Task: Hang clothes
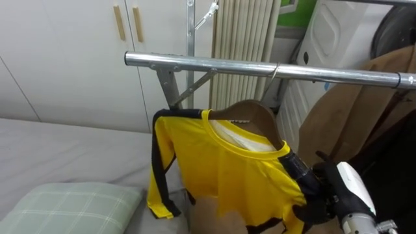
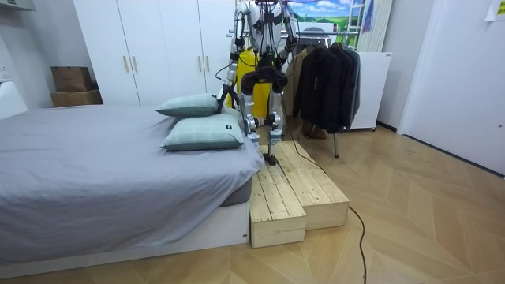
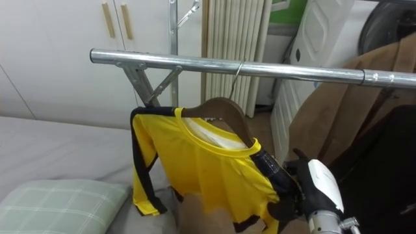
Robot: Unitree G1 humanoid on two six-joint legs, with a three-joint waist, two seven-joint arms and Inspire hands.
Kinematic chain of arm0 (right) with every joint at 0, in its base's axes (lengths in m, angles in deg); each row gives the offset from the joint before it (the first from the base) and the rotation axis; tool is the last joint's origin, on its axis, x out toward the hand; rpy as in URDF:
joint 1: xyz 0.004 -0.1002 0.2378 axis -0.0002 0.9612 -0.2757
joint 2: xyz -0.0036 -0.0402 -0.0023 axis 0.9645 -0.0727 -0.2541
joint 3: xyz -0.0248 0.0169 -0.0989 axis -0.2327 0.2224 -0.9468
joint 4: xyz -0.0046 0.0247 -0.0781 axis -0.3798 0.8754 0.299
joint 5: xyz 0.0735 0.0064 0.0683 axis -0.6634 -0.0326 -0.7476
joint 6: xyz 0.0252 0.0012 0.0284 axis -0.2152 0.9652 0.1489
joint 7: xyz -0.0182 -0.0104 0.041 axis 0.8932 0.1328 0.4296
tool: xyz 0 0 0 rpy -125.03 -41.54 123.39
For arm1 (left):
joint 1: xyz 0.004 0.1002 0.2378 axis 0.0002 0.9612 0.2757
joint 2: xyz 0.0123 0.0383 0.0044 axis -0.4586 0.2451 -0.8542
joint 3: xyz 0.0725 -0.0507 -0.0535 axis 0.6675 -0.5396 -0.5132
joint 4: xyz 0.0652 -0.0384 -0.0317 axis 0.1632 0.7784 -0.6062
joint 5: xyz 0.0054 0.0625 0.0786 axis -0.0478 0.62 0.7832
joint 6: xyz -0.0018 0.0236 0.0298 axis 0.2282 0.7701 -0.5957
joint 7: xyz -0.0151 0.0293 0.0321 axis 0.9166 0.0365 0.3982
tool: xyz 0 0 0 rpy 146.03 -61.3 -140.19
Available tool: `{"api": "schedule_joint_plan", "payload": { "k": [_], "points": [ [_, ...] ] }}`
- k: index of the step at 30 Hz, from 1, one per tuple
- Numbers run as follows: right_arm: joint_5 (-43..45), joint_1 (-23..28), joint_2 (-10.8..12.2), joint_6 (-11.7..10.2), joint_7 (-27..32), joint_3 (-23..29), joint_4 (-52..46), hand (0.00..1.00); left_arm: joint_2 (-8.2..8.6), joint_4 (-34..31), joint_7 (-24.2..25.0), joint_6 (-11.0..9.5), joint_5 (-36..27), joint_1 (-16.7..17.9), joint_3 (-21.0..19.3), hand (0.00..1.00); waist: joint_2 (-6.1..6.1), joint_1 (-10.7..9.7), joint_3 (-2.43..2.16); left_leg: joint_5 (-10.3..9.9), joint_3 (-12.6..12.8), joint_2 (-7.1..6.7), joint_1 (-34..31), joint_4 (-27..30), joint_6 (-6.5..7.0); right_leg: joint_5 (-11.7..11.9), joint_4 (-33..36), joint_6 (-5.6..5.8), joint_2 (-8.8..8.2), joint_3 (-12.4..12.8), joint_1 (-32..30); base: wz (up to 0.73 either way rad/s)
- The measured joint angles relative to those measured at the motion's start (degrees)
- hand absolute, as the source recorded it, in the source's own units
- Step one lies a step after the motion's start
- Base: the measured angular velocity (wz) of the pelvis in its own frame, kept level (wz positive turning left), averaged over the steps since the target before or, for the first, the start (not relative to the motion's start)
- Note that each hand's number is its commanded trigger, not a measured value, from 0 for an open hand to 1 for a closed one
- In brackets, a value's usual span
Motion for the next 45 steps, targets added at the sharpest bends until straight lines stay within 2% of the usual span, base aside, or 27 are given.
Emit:
{"api": "schedule_joint_plan", "payload": {
  "k": [25, 29, 34, 42, 45],
  "points": [
    [-0.48, -0.02, 0.42, -0.57, 0.61, 0.20, 0.01, 0.00, 0.03, 0.01, -0.23, 0.00, -0.13, 0.03, -0.03, 0.00, 0.06, -0.10, 0.03, 0.00, 0.02, -0.01, -0.12, -0.37, 0.00, -0.04, -0.09, 0.00, 0.04, 0.03, -0.27, 0.00],
    [-10.64, -0.05, 0.38, -0.70, 0.62, 0.54, -0.82, 0.00, 0.03, 0.10, -0.26, 0.00, -0.65, 0.08, -0.15, 0.00, 0.03, -0.08, 0.03, 0.00, 0.57, 0.04, -0.12, -0.56, -0.01, -0.06, -0.03, 0.02, 0.45, 1.22, -0.57, -0.06],
    [-21.03, 0.01, 0.48, -1.06, 1.39, 2.07, -3.43, 0.00, 0.06, 0.55, -0.33, 0.00, -0.62, 0.30, -0.16, 0.00, 0.12, -0.18, 0.04, -0.01, 1.63, 0.21, -0.14, -0.87, -0.10, 0.02, 0.06, -0.11, 0.60, 1.38, -1.00, -0.09],
    [-38.07, 0.76, 0.46, -1.08, 2.42, 3.52, -5.38, 0.00, 0.25, 0.48, -0.16, 0.00, -0.58, 0.75, -1.30, 0.00, 0.33, -0.49, 0.01, -0.04, 1.28, 0.23, 0.16, -0.79, -0.13, 0.03, -0.25, -0.13, 0.51, 1.20, -0.42, 0.00],
    [-44.09, 0.74, 0.46, -1.08, 1.67, 4.36, -5.50, 0.00, 0.43, 0.31, -0.16, 0.00, -0.58, 0.89, -1.29, 0.00, 0.78, -0.72, 0.02, -0.05, 1.12, 0.22, 0.24, -0.78, -0.12, 0.04, -0.90, -0.12, 0.51, 1.33, -0.06, 0.02]
  ]
}}
